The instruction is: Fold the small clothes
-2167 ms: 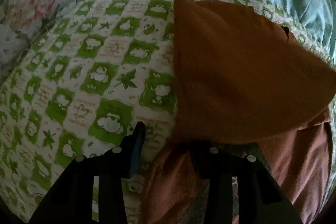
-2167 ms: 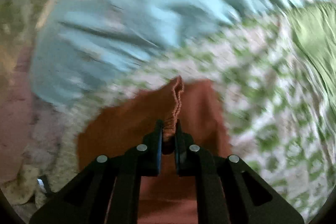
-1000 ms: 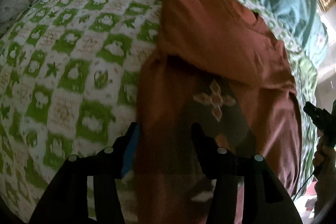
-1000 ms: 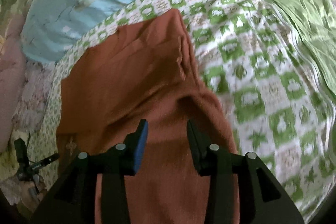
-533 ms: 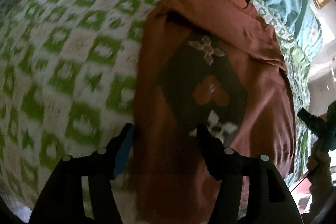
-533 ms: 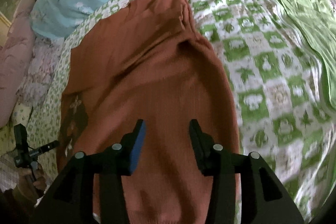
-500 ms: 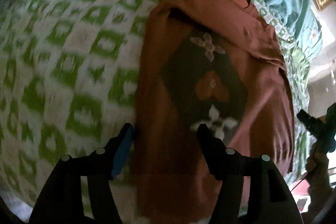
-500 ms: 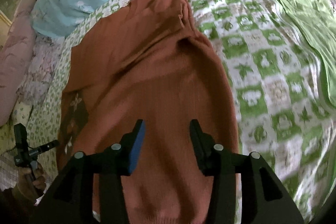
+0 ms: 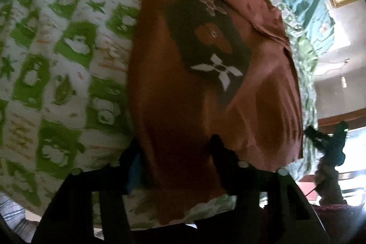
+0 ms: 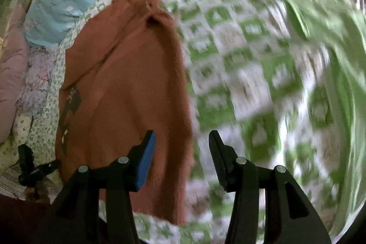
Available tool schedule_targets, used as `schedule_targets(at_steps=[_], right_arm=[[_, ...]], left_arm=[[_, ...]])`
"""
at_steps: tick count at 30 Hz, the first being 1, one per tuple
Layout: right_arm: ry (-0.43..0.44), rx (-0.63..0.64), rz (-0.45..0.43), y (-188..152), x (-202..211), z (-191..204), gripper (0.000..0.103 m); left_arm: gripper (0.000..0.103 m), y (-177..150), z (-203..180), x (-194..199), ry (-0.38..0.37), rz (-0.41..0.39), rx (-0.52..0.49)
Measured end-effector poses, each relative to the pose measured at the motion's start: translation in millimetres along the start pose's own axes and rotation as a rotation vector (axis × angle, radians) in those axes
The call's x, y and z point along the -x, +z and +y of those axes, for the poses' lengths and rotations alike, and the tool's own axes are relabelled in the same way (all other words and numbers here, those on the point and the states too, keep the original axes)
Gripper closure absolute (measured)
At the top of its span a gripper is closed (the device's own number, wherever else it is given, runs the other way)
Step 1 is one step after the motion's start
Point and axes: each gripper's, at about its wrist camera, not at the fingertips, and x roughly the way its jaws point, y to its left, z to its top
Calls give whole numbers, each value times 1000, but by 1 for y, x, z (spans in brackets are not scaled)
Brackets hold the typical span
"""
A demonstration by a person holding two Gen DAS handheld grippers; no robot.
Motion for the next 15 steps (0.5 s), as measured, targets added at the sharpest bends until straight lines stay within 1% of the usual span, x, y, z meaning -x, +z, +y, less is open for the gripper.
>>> schedule_targets(at_steps=[3,4,6,9,11,12,13,14,15], right_arm=[[41,-7,73,-17,-11,-3,53],[43,4,82,-22,-14,-1,53],[36,24,54,-31,-14,3,52],[62,-13,47,-40,-13,5,52],[53,3,45,-45,-15,11,53],[37,11,43,-46,-17,15,55],[29,12,39,-45,-19,16,69],[31,5,40,-43,-20,18,97],[53,-17,49,-42,-22,17,96]], left_arm=[[49,0,0,-2,-23,16,-21],[49,1,-1,-4,-26,20,-29],[49,-1,-4,-4,-31,25,-57],[49,-5,-11,-8,-41,34,-114],[49,-6,-13,-9,-43,32,-155],[54,-6,-14,-10,-41,30,-172],[59,-7,-13,-9,-35,26,-185],[76,-6,-13,-10,-34,26,-187],[96,-5,-11,-11,-51,39,-181]])
